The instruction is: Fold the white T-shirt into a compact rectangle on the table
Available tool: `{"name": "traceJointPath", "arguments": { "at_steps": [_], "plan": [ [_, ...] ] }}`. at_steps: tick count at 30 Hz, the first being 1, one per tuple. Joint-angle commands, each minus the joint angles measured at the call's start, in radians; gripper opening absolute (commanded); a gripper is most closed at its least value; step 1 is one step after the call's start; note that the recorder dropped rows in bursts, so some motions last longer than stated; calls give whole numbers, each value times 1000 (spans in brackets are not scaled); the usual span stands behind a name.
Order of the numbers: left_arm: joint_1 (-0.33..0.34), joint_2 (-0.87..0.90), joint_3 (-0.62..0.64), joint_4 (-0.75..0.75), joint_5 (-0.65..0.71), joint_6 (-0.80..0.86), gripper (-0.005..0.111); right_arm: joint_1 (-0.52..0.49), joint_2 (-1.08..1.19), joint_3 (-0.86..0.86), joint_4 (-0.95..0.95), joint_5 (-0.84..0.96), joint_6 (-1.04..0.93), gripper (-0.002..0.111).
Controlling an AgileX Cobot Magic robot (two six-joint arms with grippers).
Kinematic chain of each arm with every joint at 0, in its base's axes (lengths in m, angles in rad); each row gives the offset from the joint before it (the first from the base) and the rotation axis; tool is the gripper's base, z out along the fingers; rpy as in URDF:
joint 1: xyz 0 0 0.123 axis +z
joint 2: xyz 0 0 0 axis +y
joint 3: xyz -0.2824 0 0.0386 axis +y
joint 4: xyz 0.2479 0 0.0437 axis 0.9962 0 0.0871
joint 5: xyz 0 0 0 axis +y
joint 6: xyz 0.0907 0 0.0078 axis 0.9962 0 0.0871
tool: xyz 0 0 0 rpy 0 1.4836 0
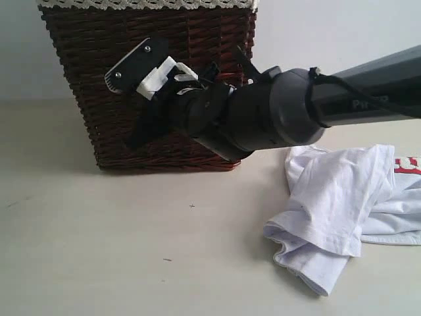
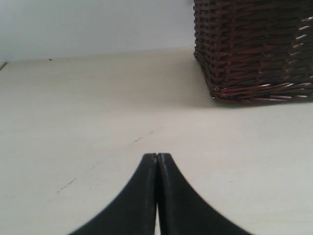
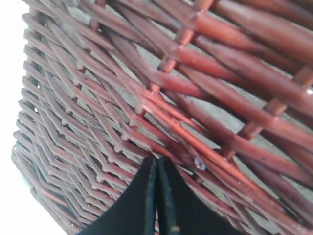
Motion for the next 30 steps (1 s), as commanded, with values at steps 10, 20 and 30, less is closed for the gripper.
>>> {"name": "traceJointPath", "arguments": {
  "at_steps": [10, 20, 30],
  "plan": [
    [-1, -6, 0, -1, -6, -3, 0, -120, 14, -60, 419, -67, -299, 0],
    [-1, -6, 0, -1, -6, -3, 0, -125, 20, -78, 455, 117, -375, 0],
    [-1, -6, 0, -1, -4, -3, 0, -127, 131, -230, 499, 47, -374, 0]
  ]
}}
